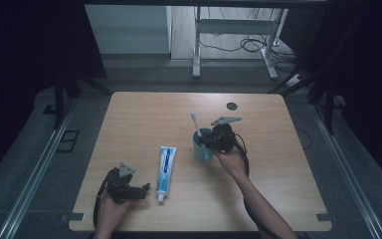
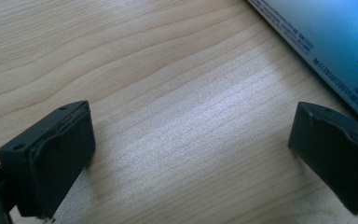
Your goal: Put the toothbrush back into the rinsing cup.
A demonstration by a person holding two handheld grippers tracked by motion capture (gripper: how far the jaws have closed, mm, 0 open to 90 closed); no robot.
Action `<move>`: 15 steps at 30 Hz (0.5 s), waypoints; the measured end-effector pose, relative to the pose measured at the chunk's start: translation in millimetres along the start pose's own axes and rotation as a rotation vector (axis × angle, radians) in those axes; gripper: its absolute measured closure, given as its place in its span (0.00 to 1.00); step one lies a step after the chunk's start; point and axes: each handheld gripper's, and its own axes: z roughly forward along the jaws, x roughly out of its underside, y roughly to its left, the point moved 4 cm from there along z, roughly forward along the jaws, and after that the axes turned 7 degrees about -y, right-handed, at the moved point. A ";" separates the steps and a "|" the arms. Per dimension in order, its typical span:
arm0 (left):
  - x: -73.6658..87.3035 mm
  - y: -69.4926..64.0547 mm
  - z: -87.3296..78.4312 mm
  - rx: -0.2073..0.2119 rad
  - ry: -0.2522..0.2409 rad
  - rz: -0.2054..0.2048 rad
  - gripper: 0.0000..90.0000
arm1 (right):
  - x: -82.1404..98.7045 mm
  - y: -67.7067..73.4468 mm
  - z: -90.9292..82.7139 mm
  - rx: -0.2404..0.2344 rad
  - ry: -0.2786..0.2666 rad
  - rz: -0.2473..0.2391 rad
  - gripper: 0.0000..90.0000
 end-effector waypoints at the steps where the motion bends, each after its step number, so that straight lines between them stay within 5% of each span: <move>1: 0.0 0.0 0.0 0.000 0.000 0.000 0.01 | -1.0 0.6 -1.0 0.000 0.000 -0.005 0.70; 15: -0.2 0.5 0.0 0.002 0.000 0.007 0.01 | -14.8 9.0 -24.7 -0.025 0.018 -0.049 0.45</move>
